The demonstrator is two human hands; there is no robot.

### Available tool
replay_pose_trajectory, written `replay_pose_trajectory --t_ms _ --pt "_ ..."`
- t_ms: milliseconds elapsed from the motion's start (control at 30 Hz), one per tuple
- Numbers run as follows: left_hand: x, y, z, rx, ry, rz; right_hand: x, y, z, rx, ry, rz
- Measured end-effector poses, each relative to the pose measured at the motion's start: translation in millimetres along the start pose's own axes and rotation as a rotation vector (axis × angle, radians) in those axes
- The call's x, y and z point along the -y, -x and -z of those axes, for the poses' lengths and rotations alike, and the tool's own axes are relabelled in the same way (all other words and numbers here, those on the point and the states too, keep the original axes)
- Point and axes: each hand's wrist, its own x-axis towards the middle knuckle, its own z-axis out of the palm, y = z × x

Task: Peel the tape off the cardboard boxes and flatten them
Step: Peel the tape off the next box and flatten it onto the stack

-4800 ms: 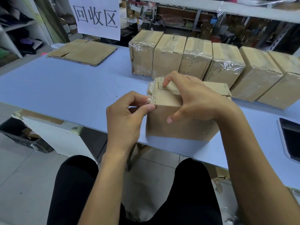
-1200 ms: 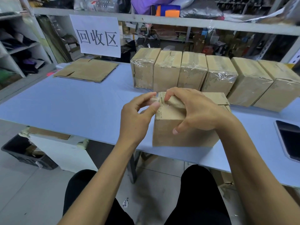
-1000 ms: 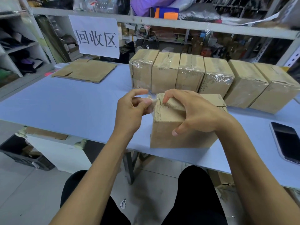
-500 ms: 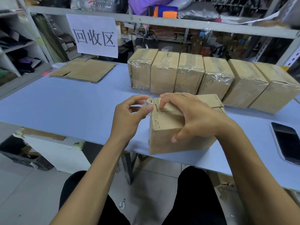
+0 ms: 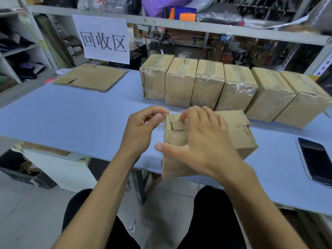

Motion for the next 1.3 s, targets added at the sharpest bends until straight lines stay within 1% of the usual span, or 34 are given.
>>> replay_pose_trajectory --t_ms 67,100,167,233,300,400,467,533,633,667,767,867,933,1000,1067,1200,1233,1300 --pt "0.8 0.3 -0.1 -0.015 0.005 -0.005 8.4 5.4 -7.5 -0.016 -0.028 -0.074" --pt "2.5 -0.2 2.4 -0.014 0.012 -0.005 10.2 6.4 -9.7 -0.054 -0.037 -0.064" --pt "8.3 -0.4 10.5 0.014 0.04 -0.004 6.6 4.6 -13.2 -0.16 -0.026 0.033" --pt "13.0 0.3 18.0 0.052 0.102 0.016 -1.4 -0.4 -14.4 -0.217 -0.022 0.148" --pt "15.8 2.2 20.9 0.08 0.167 0.033 -8.4 -6.0 -14.3 -0.213 -0.019 0.243" --pt "12.8 7.1 18.2 0.111 0.265 0.075 -13.7 -10.9 -15.1 -0.161 0.016 0.337" --pt "10.5 7.6 15.9 0.082 0.192 0.079 -14.5 -12.0 -15.8 -0.12 0.057 0.361" --pt "9.1 3.6 16.5 0.027 0.109 0.092 -16.7 -12.6 -17.3 -0.121 0.069 0.382" --pt "6.1 -4.0 23.2 0.04 0.145 0.125 -20.6 -11.6 -18.1 -0.209 0.053 0.406" --pt "5.4 -5.2 26.0 0.043 0.124 0.12 -21.6 -11.7 -18.3 -0.242 0.06 0.403" --pt "2.9 -6.0 31.4 -0.009 -0.004 0.061 -23.7 -14.1 -19.5 -0.294 0.114 0.388" --pt "-1.3 -1.5 37.3 -0.054 -0.032 0.013 -21.2 -11.2 -21.7 -0.296 0.168 0.354" --pt "-2.2 3.6 42.5 -0.041 -0.068 -0.014 -19.9 -6.9 -23.7 -0.285 0.198 0.327" --pt "-3.3 9.3 46.1 -0.009 -0.116 -0.03 -18.3 -5.1 -24.6 -0.266 0.145 0.318" --pt "-2.6 13.3 46.9 -0.003 -0.162 -0.027 -16.4 -6.0 -28.1 -0.278 0.038 0.329" --pt "-6.7 24.5 36.7 -0.089 -0.295 -0.01 -14.7 -9.4 -41.4 -0.337 -0.054 0.332" --pt "-7.8 29.0 32.6 -0.079 -0.338 -0.007 -16.6 -10.2 -45.4 -0.356 -0.065 0.328" --pt "-8.1 38.3 25.0 -0.007 -0.446 -0.009 -22.0 -11.1 -52.2 -0.384 -0.096 0.326"
